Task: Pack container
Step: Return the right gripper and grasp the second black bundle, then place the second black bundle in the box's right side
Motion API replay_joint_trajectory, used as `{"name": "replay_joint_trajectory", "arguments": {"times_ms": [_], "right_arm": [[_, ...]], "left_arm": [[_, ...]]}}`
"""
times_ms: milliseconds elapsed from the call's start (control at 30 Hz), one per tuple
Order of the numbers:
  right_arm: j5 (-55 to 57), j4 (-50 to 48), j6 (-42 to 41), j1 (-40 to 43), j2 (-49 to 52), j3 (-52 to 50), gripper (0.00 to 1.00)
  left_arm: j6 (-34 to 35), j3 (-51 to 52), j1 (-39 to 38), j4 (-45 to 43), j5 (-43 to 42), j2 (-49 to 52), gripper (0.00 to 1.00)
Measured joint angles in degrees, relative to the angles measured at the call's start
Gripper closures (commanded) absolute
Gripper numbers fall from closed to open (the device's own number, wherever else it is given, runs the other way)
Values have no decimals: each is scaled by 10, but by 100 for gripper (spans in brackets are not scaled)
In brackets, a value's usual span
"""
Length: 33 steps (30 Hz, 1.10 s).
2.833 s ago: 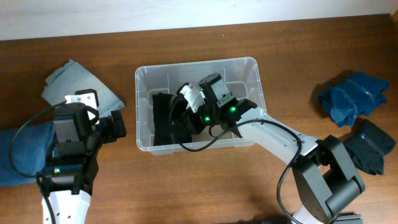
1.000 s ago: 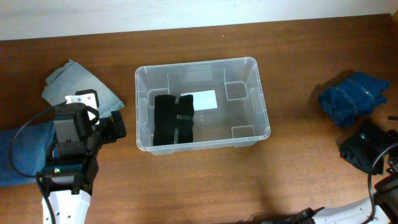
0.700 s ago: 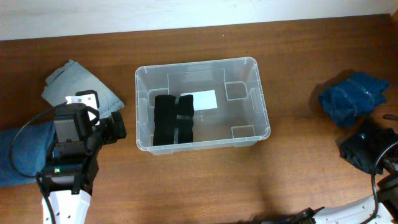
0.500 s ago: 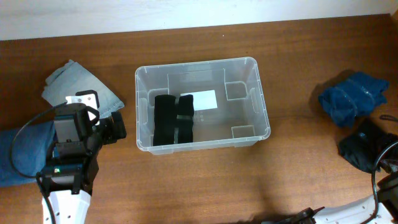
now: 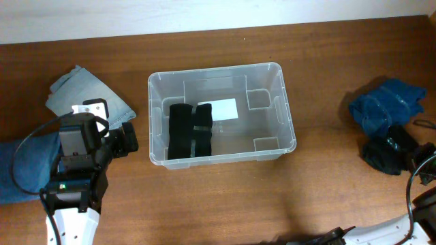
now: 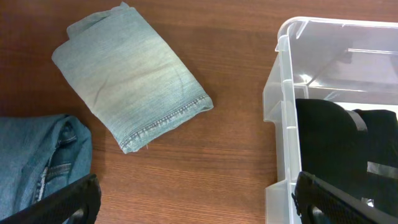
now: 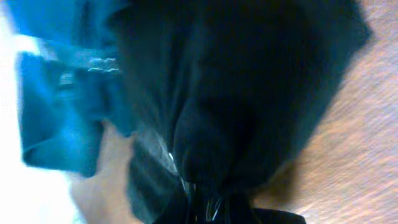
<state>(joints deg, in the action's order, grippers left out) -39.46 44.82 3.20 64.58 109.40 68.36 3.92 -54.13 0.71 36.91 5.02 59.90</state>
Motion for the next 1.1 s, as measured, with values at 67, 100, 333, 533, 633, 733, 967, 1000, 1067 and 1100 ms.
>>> {"name": "replay_joint_trajectory", "arguments": {"times_ms": [67,100,333,533,633,733,967,1000,1067,1100], "right_arm": [[-15,21,0,-8,-21,12,96],[-20,32,0,-15,-37,21,96],[-49,93,0,-125,-218,126,96],[-59,101,-5,-332,-318,149,96],[-41,96,-21,-455,-311,149,96],[-4,76,-39,-561,-285,149,96],[73,32,-96,-721,-173,149,96],[80,30,-103,-730,-156,149,96],[93,27,-114,-742,-120,149,96],[98,26,-117,-745,-103,149,96]], "left_arm": [[0,0,0,0,0,0,1],[0,0,0,0,0,0,1],[0,0,0,0,0,0,1],[0,0,0,0,0,0,1],[0,0,0,0,0,0,1],[0,0,0,0,0,0,1],[0,0,0,0,0,0,1],[0,0,0,0,0,0,0],[0,0,0,0,0,0,1],[0,0,0,1,0,0,1]]}}
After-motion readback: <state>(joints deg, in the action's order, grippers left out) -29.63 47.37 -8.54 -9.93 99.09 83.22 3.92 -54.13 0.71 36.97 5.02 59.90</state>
